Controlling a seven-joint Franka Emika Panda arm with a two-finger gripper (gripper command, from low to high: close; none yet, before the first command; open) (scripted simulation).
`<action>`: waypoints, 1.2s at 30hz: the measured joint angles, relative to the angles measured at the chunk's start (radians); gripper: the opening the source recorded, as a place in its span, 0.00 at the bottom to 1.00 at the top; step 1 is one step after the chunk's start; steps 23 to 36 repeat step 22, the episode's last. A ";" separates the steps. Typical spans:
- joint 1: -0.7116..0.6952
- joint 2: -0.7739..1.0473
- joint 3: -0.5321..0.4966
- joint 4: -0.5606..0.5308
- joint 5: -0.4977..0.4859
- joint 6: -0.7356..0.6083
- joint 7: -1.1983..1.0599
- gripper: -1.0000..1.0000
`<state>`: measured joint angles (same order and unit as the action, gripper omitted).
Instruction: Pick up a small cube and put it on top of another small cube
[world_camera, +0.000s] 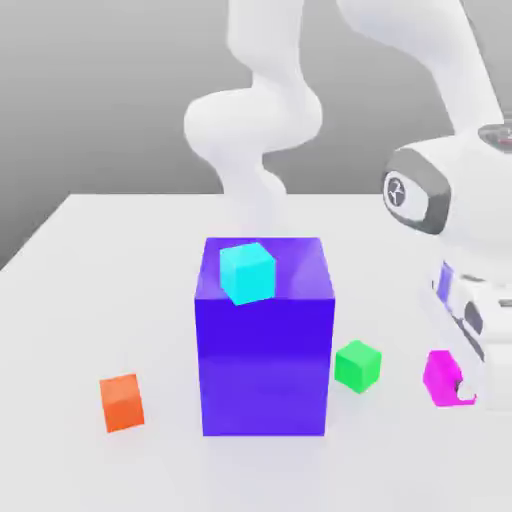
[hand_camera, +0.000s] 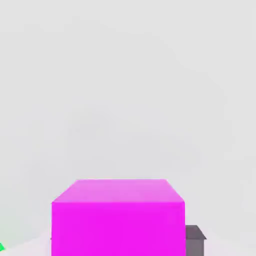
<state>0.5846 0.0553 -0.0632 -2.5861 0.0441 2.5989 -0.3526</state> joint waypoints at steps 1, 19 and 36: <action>-0.003 -0.032 0.000 -0.036 -0.004 0.005 0.009 0.00; -0.005 -0.147 0.022 -0.422 -0.043 0.315 0.118 0.00; -0.002 -0.087 0.021 -0.419 -0.045 0.373 0.120 1.00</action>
